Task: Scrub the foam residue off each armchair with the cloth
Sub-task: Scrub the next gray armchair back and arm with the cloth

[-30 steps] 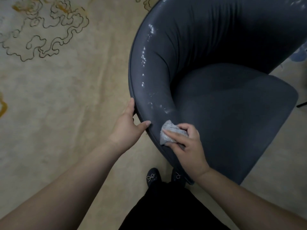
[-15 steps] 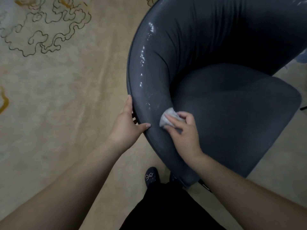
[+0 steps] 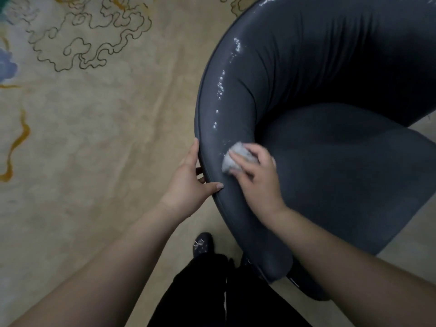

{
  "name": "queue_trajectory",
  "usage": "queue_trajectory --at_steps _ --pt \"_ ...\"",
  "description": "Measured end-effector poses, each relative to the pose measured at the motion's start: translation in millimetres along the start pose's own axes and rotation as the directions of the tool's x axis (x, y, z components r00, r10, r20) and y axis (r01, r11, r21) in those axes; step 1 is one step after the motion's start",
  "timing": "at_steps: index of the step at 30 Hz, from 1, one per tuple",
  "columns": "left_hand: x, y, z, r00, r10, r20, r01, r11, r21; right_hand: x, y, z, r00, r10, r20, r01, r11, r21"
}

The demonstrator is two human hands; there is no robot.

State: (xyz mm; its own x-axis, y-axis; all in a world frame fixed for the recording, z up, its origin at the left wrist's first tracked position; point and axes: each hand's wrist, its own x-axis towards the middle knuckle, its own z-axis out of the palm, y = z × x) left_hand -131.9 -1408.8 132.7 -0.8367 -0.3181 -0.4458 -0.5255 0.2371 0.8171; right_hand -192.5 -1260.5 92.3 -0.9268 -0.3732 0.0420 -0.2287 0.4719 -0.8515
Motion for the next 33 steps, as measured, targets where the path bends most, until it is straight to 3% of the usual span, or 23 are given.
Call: queue_trajectory --at_steps 4,9,16,21,24,29,33 --pt "2.1 -0.7 -2.8 1.000 0.003 0.027 -0.002 1.000 -0.015 32.0 -11.9 6.6 1.000 0.001 -0.007 -0.001 1.000 -0.002" --pt "12.2 2.9 -16.8 0.990 0.021 0.142 -0.022 1.000 0.005 -39.0 -7.2 -2.4 1.000 -0.009 -0.026 0.008 1.000 -0.025" --pt "30.9 3.5 -30.7 0.968 0.035 0.248 -0.046 0.998 0.040 47.6 -30.5 19.1 0.999 -0.039 -0.016 0.037 0.991 -0.129" --pt "49.7 2.5 -50.2 0.930 0.051 0.365 -0.065 0.997 0.027 -31.4 -32.8 10.7 0.998 -0.050 -0.024 0.045 0.981 -0.189" --pt "64.2 6.2 -60.7 0.905 0.059 0.420 -0.076 0.997 0.023 -6.9 -37.5 17.6 0.998 -0.015 -0.062 0.001 0.976 -0.216" --pt "91.1 21.2 -75.8 0.899 0.112 0.423 -0.140 0.990 0.034 84.7 -51.3 38.0 0.980 0.088 -0.178 -0.111 0.986 -0.126" --pt "112.2 32.3 -87.8 0.901 0.108 0.420 -0.158 0.984 0.087 40.4 -48.5 40.8 0.978 0.043 -0.206 -0.087 0.973 -0.212"
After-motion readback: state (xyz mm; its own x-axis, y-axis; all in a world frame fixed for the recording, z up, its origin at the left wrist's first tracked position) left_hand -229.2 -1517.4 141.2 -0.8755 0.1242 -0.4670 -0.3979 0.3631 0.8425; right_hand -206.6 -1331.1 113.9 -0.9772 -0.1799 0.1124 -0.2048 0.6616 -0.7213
